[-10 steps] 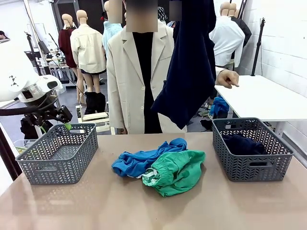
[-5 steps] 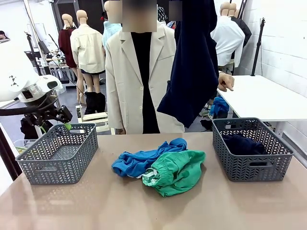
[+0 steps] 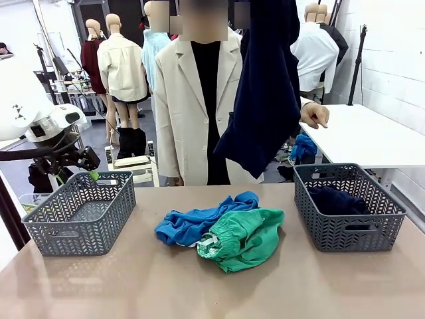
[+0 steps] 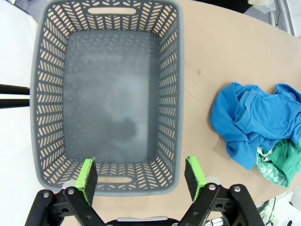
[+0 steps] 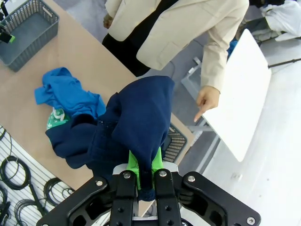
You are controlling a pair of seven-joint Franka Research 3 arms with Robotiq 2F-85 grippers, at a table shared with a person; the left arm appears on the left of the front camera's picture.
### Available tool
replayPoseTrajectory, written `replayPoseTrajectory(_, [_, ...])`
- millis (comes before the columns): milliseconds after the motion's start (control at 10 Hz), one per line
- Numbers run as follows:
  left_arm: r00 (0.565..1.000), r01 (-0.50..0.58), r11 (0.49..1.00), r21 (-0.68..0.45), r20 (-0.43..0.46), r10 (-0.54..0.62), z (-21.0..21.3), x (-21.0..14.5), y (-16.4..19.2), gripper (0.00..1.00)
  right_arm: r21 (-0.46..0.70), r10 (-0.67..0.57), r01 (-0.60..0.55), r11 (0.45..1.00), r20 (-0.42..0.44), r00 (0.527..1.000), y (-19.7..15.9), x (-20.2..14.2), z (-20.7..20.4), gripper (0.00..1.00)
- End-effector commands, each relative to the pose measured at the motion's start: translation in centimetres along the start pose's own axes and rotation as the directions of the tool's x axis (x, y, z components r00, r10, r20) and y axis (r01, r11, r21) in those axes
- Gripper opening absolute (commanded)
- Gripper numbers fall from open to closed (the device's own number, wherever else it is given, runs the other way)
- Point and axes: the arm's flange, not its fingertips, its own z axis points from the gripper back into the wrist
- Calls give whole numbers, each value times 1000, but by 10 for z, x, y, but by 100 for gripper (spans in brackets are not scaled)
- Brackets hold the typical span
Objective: Sort the tops and bottoms.
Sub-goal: Sort the clothes according to human instructions.
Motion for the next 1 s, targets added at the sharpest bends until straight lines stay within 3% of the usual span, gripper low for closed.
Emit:
replayPoseTrajectory(0, [1000, -22, 1000, 3, -6, 22, 1, -3, 0, 96, 6, 2, -2, 1000, 12, 1000, -1, -2, 1, 0])
replayPoseTrajectory(900, [1000, -22, 1000, 3, -6, 22, 1, -3, 0, 96, 6, 2, -2, 1000, 12, 1000, -1, -2, 1, 0])
